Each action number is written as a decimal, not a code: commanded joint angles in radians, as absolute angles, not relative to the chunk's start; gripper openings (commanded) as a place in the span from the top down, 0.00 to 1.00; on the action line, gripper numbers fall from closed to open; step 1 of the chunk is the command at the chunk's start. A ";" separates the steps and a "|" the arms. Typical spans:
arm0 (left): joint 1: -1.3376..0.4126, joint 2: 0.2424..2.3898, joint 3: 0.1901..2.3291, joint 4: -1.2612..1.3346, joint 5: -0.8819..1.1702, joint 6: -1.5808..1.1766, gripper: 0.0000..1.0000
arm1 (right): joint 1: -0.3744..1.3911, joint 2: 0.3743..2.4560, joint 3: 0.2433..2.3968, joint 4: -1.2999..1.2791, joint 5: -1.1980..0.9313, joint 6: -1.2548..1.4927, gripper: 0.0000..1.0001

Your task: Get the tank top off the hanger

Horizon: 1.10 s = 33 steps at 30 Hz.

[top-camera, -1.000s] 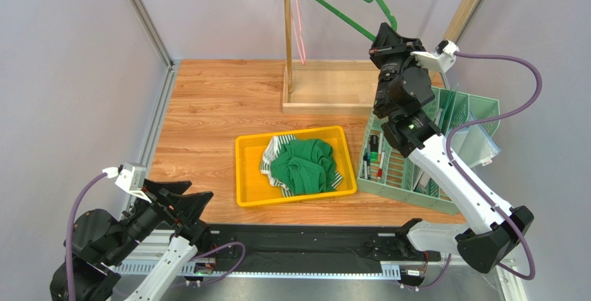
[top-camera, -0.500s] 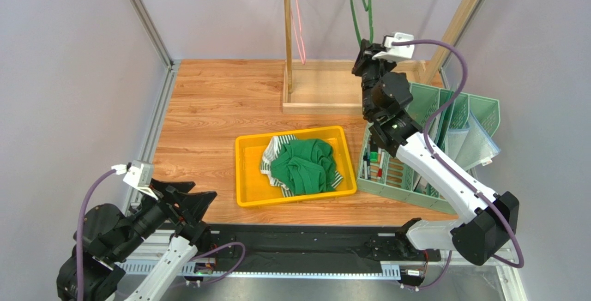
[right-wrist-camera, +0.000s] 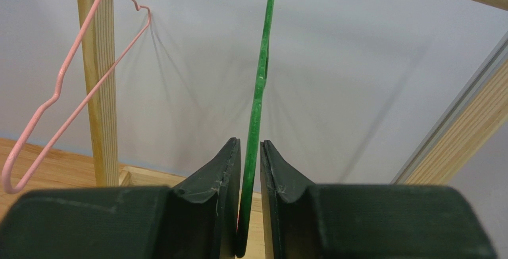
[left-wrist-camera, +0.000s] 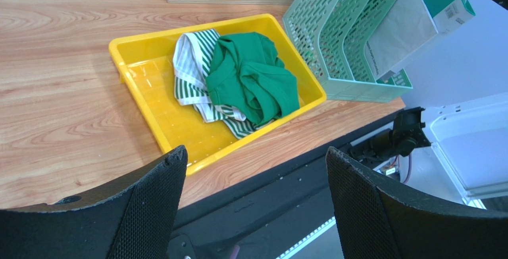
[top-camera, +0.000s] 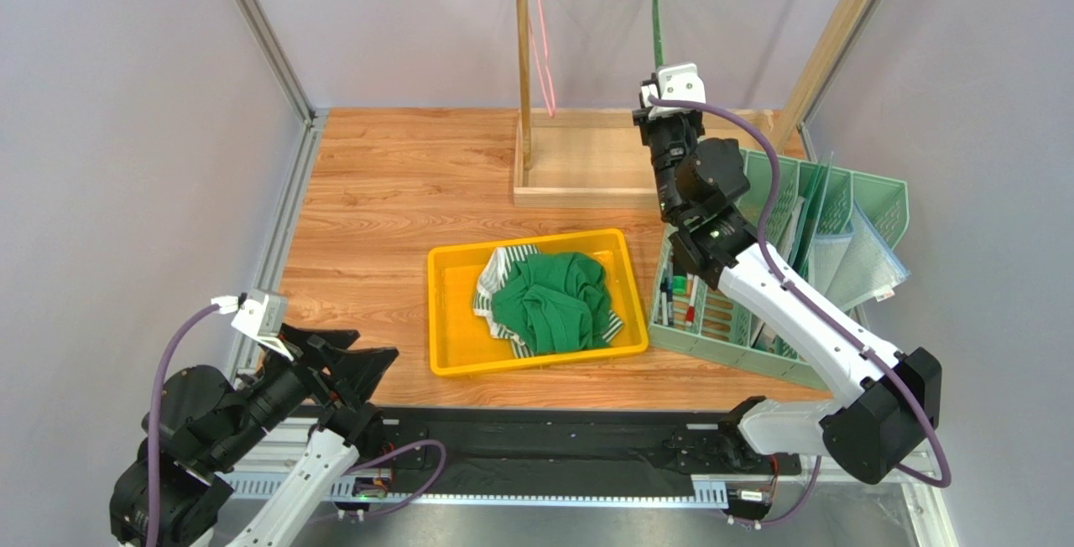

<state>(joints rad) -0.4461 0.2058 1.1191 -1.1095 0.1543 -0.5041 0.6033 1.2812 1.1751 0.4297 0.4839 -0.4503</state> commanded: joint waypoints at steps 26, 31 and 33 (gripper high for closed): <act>-0.446 0.242 0.968 -0.888 0.276 -0.557 0.10 | 0.601 0.761 0.964 -0.233 -0.249 0.558 0.00; -0.445 0.264 0.842 -0.692 0.374 -0.635 0.11 | 0.627 0.736 0.686 0.179 -0.563 0.854 0.00; -0.446 0.258 0.766 -0.610 0.400 -0.663 0.11 | 0.647 0.732 0.632 0.181 -0.563 0.853 0.00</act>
